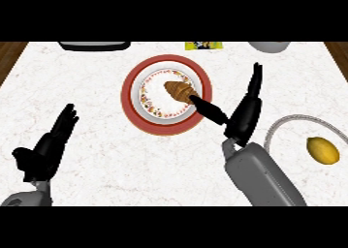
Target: Pick the croissant from the placemat and place it in the plate
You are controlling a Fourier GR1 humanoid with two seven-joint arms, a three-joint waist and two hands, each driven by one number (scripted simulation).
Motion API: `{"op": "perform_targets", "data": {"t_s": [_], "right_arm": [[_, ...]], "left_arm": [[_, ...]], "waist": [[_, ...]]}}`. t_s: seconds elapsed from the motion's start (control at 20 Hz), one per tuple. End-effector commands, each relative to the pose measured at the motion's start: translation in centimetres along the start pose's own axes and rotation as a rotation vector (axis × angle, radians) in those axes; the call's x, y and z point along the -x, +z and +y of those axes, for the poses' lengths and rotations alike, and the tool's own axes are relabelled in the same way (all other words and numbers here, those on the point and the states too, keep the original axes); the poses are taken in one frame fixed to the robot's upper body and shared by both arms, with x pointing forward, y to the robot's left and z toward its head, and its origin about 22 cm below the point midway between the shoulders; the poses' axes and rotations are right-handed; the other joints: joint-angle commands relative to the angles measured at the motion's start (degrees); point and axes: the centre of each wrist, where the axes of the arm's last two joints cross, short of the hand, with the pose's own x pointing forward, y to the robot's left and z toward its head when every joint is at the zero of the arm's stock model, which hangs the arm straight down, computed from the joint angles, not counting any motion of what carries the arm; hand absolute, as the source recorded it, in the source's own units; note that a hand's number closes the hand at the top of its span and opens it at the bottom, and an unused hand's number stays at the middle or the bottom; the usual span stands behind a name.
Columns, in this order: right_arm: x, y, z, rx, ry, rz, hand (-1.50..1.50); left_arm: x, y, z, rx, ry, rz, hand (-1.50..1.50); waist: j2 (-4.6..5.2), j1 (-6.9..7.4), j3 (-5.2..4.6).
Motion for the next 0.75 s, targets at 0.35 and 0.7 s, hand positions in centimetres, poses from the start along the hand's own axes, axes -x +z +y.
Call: {"op": "perform_targets", "data": {"t_s": [0.35, 0.7], "right_arm": [[4.9, 0.6, -9.5, -0.116, 0.027, -0.049, -1.50], [10.5, 1.9, -11.0, -0.087, 0.039, -0.074, -1.50]], "left_arm": [[-0.4, -0.1, -1.2, 0.007, -0.001, -0.003, 0.00], [2.1, 0.1, 0.4, -0.016, 0.006, 0.001, 0.00]], "waist": [[0.02, 0.07, -0.07], [0.07, 0.04, -0.08]]}}
